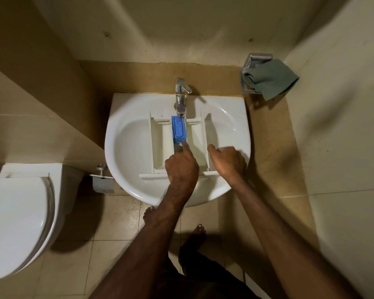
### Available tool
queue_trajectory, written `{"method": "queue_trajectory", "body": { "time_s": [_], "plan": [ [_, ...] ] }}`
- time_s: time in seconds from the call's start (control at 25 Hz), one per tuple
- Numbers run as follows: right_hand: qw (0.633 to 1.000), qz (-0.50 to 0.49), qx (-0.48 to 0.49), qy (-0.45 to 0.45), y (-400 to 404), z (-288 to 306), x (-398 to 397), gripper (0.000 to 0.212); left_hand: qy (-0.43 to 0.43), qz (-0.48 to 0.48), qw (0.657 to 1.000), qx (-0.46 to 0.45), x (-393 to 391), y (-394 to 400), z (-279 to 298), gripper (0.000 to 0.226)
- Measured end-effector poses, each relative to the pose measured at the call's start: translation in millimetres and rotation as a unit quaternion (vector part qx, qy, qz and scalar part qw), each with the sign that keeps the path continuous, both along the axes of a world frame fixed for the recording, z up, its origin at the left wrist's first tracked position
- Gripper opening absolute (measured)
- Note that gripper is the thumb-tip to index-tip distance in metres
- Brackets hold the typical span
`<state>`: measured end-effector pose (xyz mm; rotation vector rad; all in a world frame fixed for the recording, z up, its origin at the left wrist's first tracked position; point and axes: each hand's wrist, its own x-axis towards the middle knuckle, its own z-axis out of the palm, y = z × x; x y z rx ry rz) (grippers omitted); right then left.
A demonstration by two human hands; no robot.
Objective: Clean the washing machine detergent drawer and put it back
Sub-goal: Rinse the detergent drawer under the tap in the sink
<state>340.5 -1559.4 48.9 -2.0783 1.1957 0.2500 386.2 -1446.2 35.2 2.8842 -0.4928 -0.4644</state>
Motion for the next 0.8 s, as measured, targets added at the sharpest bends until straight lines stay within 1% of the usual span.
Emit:
{"method": "queue_trajectory", "body": {
  "time_s": [0.04, 0.08, 0.12, 0.16, 0.2, 0.24, 0.28, 0.32, 0.36, 0.48, 0.52, 0.56, 0.6, 0.68, 0.72, 0.76, 0.8],
  "plan": [
    [0.999, 0.034, 0.014, -0.014, -2.4, -1.2, 11.7, 0.051, 0.016, -0.022, 1.0, -0.006, -2.7, -0.6, -2.2, 0.059],
    [0.995, 0.054, 0.073, -0.036, -2.2, -2.2, 22.8, 0.048, 0.029, -0.035, 0.999, -0.011, -3.7, -0.9, -3.3, 0.065],
    [0.984, 0.051, 0.164, -0.056, -1.6, -2.5, 32.2, 0.043, 0.038, -0.036, 0.998, -0.018, -2.1, -0.4, -3.8, 0.065],
    [0.965, 0.033, 0.254, -0.057, -0.6, -3.6, 39.4, 0.042, 0.033, -0.027, 0.999, -0.028, 1.5, 0.9, -5.0, 0.061],
    [0.952, 0.012, 0.302, -0.049, -0.3, -6.0, 45.5, 0.049, 0.017, -0.015, 0.999, -0.034, 4.3, 3.2, -4.4, 0.053],
    [0.95, 0.001, 0.311, -0.039, 0.4, -6.6, 48.0, 0.057, -0.005, 0.0, 0.999, -0.037, 4.6, 6.3, -2.7, 0.042],
    [0.953, -0.002, 0.3, -0.025, 0.2, -10.7, 47.0, 0.062, -0.02, 0.013, 0.999, -0.044, 2.7, 8.9, 0.6, 0.033],
    [0.96, -0.002, 0.28, -0.018, 0.0, -13.5, 44.1, 0.061, -0.032, 0.021, 0.998, -0.053, 1.1, 10.7, 3.1, 0.027],
    [0.963, -0.004, 0.267, -0.02, -0.5, -14.2, 41.9, 0.056, -0.04, 0.021, 0.997, -0.061, 1.6, 12.8, 5.4, 0.024],
    [0.96, -0.002, 0.278, -0.044, -2.7, -8.7, 33.4, 0.021, -0.018, -0.007, 0.996, -0.089, 11.9, 24.4, 9.4, 0.023],
    [0.964, 0.005, 0.261, -0.048, -2.3, -6.5, 32.6, 0.015, 0.005, -0.017, 0.995, -0.1, 16.7, 28.4, 10.3, 0.024],
    [0.971, 0.008, 0.233, -0.057, -1.2, -4.5, 33.6, 0.015, 0.029, -0.033, 0.993, -0.106, 21.0, 31.6, 10.9, 0.027],
    [0.976, 0.006, 0.207, -0.06, 1.4, -3.9, 32.7, 0.022, 0.056, -0.059, 0.991, -0.104, 24.4, 33.5, 10.6, 0.031],
    [0.98, -0.027, 0.188, -0.065, 6.1, -7.7, 25.8, 0.044, 0.14, -0.102, 0.978, -0.114, 30.2, 35.6, 8.6, 0.039],
    [0.98, -0.054, 0.179, -0.067, 7.7, -10.4, 20.6, 0.05, 0.185, -0.11, 0.968, -0.127, 33.4, 35.5, 7.8, 0.042],
    [0.98, -0.071, 0.172, -0.073, 9.7, -8.0, 16.5, 0.051, 0.207, -0.115, 0.962, -0.138, 36.5, 34.5, 7.5, 0.042],
    [0.98, -0.082, 0.168, -0.074, 9.7, -10.4, 14.4, 0.049, 0.196, -0.121, 0.963, -0.142, 39.3, 33.5, 7.2, 0.04]
  ]
}}
